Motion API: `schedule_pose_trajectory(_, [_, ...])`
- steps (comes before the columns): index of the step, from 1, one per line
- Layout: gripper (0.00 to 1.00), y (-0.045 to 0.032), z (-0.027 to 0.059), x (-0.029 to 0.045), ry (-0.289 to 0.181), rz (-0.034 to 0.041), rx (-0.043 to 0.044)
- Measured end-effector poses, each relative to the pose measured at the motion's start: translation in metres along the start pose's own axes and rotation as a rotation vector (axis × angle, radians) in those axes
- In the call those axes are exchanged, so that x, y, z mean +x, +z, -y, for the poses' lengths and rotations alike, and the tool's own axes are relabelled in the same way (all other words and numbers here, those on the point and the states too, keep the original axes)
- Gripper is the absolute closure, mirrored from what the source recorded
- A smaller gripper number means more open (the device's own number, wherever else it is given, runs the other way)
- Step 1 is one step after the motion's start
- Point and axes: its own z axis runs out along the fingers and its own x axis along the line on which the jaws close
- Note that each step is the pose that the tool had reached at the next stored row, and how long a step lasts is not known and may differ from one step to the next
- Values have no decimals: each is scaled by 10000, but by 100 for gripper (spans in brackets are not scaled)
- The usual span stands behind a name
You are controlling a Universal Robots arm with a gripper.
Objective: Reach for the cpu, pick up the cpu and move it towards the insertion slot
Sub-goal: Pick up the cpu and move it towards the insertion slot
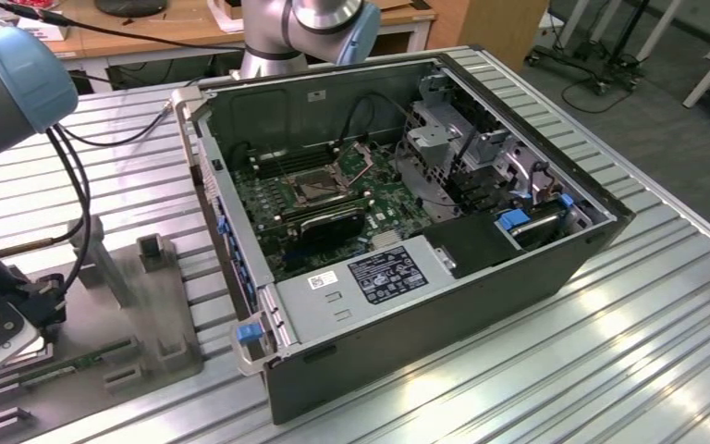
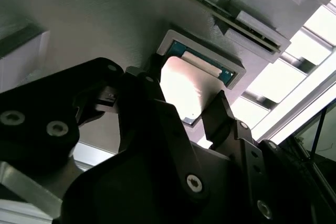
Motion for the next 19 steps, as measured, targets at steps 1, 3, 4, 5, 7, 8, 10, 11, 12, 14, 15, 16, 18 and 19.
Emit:
schedule_pose_trajectory(1, [45, 1, 0, 0, 0, 1, 0])
schedule_pose_trajectory(3, [45, 1, 0, 0, 0, 1, -1])
schedule_pose_trajectory(4, [45, 1, 0, 0, 0, 1, -1])
schedule_pose_trajectory(5, [45, 1, 0, 1, 0, 1, -1])
schedule_pose_trajectory(7, [45, 1, 0, 1, 0, 1, -1])
schedule_pose_trajectory(8, [45, 0, 0, 1, 0, 0, -1])
schedule_pose_trajectory(10, [45, -1, 0, 1, 0, 3, -10])
schedule_pose_trajectory(11, [45, -3, -1, 1, 1, 3, -11])
schedule_pose_trajectory(12, [45, -9, -1, 1, 1, 0, -9])
schedule_pose_trajectory(14, [45, -18, -1, 1, 0, -1, -9])
schedule_pose_trajectory(15, [45, -24, -2, 1, 0, 0, -9])
schedule_pose_trajectory(16, [45, -27, -3, 1, 0, 1, -10])
schedule_pose_trajectory(18, [45, -30, -3, 1, 0, 3, -11])
schedule_pose_trajectory(19, [45, -32, -3, 1, 0, 1, -10])
